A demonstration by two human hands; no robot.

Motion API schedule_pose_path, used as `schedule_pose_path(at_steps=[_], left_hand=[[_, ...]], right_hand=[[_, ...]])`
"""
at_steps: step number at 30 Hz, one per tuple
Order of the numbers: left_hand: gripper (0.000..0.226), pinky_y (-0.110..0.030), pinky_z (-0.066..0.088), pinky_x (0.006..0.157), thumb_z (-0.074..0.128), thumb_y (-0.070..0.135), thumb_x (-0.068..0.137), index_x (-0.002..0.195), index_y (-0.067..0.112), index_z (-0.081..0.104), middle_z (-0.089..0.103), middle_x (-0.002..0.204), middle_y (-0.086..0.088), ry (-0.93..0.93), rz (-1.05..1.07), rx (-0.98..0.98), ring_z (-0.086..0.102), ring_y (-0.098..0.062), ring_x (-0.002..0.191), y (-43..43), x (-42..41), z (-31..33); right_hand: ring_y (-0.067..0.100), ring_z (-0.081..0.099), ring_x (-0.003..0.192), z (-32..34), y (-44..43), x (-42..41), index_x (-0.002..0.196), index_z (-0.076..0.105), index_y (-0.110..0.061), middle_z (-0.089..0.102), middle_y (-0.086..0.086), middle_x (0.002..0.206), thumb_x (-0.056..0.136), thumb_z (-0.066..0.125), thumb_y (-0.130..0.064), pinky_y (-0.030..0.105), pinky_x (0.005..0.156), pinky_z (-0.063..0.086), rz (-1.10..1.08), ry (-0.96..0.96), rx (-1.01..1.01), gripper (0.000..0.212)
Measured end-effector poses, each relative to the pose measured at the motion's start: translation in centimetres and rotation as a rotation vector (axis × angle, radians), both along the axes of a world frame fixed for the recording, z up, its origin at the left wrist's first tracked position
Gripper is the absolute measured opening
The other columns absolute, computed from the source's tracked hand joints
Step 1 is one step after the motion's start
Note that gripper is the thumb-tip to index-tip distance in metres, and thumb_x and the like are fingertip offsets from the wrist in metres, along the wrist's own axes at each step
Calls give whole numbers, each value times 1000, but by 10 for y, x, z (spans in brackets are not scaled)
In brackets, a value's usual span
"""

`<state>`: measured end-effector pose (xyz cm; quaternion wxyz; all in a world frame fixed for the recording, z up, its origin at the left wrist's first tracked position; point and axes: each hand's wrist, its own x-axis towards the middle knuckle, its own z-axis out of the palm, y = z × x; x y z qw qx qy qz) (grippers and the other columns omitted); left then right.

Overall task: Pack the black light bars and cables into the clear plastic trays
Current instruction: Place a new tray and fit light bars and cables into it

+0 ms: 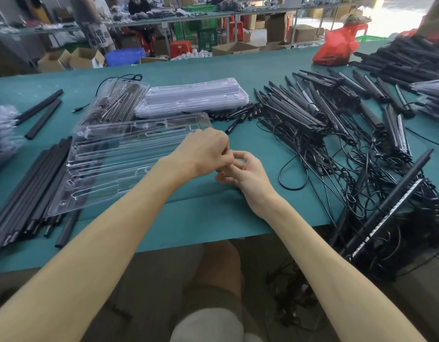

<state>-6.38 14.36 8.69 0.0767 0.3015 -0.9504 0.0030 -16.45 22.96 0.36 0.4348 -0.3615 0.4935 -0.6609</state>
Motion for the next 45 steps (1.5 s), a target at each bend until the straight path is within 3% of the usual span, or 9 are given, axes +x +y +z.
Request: schedule_pose_path(at_steps=[9, 13, 19, 24, 27, 39, 45], left_hand=[[27, -43, 53, 75, 53, 29, 92, 80, 8, 67, 68, 90, -10, 3, 13, 26, 63, -36, 83, 2, 1, 3], [30, -40, 51, 74, 53, 32, 93, 80, 9, 67, 68, 89, -9, 41, 35, 24, 61, -36, 82, -2, 3, 8], [27, -44, 53, 76, 54, 31, 93, 79, 10, 66, 67, 88, -9, -1, 12, 23, 63, -37, 83, 2, 2, 6], [32, -48, 50, 80, 49, 27, 98, 86, 2, 65, 65, 96, -14, 1, -32, 19, 61, -39, 90, 2, 4, 5], [33, -49, 49, 84, 46, 30, 101, 90, 4, 63, 62, 103, -13, 23, -59, 7, 60, -38, 94, 3, 3, 8], [33, -53, 46, 90, 35, 30, 108, 105, 4, 56, 55, 112, -13, -34, -41, 1, 58, -39, 100, 11, 4, 1], [22, -50, 48, 78, 37, 22, 109, 105, 5, 51, 49, 109, -13, -85, -52, -89, 61, -40, 93, 15, 6, -7]], right_hand=[[19, 70, 73, 1, 1, 1, 127, 48, 2, 74, 9, 90, 94, 70, -20, 28, 69, 55, 12, 0, -4, 46], [20, 70, 74, 1, 1, 1, 126, 54, 4, 74, 8, 89, 100, 60, -11, 29, 70, 56, -13, -27, -23, 31], [22, 71, 74, 6, -1, 3, 108, 59, 2, 72, 10, 83, 106, 47, -34, 28, 68, 57, -27, -62, 1, 38], [19, 68, 71, 3, -1, 1, 117, 55, 6, 71, 10, 86, 104, 53, -17, 29, 69, 55, -33, -69, 9, 27], [20, 68, 72, 4, -1, 2, 121, 55, 9, 70, 10, 86, 105, 52, -20, 29, 67, 55, -47, -77, 0, 33], [21, 66, 68, 6, -1, -1, 109, 59, 3, 65, 19, 84, 103, 47, -16, 28, 65, 53, -22, -136, -26, 24], [19, 64, 65, 1, -4, -1, 95, 63, 3, 68, 15, 79, 100, 51, -8, 25, 65, 53, -19, -54, -8, 17]])
